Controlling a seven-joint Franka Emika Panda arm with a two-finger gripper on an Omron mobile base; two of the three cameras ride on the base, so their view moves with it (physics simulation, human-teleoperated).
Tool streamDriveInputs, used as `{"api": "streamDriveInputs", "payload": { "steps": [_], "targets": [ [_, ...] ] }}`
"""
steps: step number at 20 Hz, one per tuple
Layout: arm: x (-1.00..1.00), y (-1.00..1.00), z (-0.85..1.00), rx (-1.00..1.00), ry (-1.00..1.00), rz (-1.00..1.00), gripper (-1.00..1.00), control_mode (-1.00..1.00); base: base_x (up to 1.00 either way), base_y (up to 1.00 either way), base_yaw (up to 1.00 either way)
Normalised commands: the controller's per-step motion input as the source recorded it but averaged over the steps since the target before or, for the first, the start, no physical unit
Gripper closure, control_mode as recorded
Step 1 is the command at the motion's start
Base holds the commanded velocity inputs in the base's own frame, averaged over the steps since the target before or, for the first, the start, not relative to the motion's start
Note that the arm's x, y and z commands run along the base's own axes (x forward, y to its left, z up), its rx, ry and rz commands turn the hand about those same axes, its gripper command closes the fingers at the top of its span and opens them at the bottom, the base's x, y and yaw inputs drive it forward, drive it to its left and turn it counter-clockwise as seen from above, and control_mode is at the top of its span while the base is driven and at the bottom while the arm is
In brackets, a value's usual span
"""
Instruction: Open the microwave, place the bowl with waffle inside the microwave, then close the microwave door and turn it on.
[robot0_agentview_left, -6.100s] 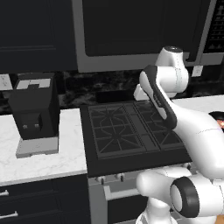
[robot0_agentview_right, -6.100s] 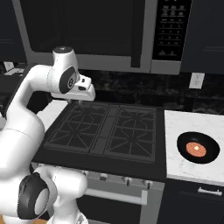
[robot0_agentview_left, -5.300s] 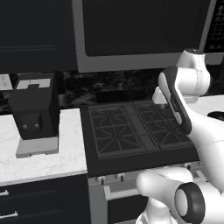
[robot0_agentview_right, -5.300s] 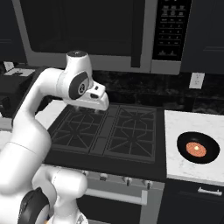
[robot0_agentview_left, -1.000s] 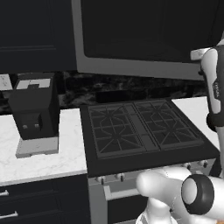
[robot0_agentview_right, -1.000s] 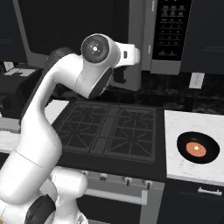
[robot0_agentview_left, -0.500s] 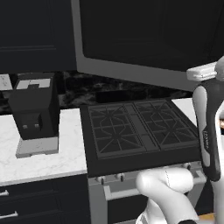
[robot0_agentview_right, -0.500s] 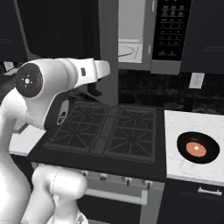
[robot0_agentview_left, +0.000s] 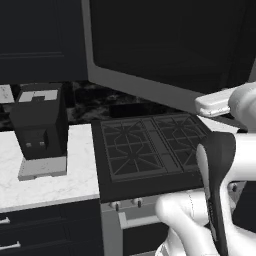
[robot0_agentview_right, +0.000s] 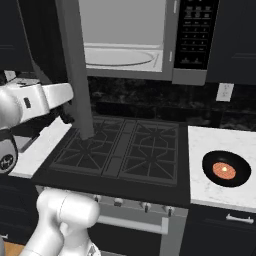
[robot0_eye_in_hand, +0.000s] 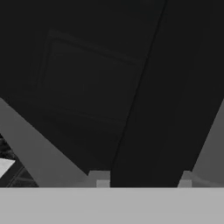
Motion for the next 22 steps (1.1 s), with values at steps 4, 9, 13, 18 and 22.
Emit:
{"api": "streamDriveInputs", "payload": {
  "steps": [4, 9, 13, 18, 22],
  "targets": [
    [-0.23, 1.00, 0.00, -0.02, -0.02, -0.01, 1.00, -1.00, 0.00, 0.00, 0.00],
    [-0.19, 1.00, 0.00, -0.04, -0.09, 0.00, 1.00, -1.00, 0.00, 0.00, 0.00],
    [-0.05, 1.00, 0.00, -0.04, -0.17, 0.00, 1.00, -1.00, 0.00, 0.00, 0.00],
    [0.00, 1.00, 0.00, 0.00, -0.14, 0.00, 1.00, -1.00, 0.00, 0.00, 0.00],
    [0.10, 1.00, -0.02, 0.00, -0.05, 0.00, 1.00, -1.00, 0.00, 0.00, 0.00]
  ]
}}
